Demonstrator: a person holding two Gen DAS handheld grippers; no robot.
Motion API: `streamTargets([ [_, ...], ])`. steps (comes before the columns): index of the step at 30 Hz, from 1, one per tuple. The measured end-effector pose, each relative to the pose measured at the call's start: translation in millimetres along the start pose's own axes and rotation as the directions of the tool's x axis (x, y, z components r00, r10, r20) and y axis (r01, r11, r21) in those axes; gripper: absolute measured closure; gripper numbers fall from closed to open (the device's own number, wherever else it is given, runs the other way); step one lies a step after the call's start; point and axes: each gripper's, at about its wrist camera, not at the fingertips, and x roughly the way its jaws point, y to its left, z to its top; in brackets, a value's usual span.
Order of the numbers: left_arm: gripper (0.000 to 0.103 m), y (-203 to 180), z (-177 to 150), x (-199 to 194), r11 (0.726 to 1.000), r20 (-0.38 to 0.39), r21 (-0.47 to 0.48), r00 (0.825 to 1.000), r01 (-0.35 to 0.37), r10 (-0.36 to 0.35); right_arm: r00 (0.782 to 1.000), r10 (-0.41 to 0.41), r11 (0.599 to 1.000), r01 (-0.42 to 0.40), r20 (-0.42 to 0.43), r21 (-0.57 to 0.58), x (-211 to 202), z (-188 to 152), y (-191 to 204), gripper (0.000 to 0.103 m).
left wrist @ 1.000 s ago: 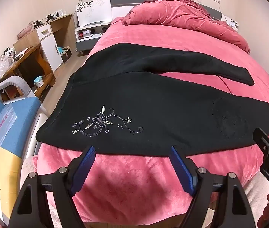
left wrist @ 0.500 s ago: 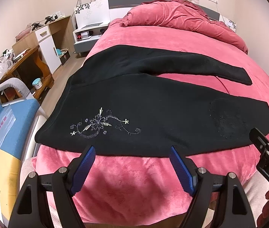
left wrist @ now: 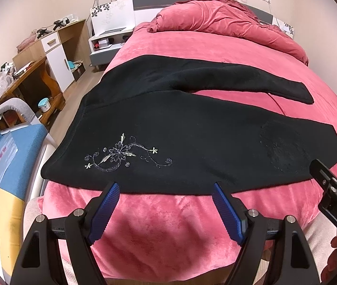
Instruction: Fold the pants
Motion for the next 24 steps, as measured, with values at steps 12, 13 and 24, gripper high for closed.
streamTargets([
  [12, 0.021, -1.0, -0.5, 0.9, 1.000, -0.002, 0.001, 1.000, -0.001, 0.001, 1.000, -0.002, 1.000, 0.002, -0.008, 0.009, 1.8, -0.3, -2.4, 0.000],
  [13, 0.021, -0.9, -0.7, 1.0, 1.000, -0.003, 0.002, 1.000, -0.002, 0.002, 1.000, -0.003, 1.000, 0.003, -0.010, 0.008, 2.1, -0.4, -2.1, 0.000],
  [24, 0.021, 0.4, -0.3, 5.7, 1.000, -0.012, -0.004, 1.000, -0.002, 0.002, 1.000, -0.002, 1.000, 0.002, -0.016, 0.010, 3.7, -0.6, -2.9, 0.000],
])
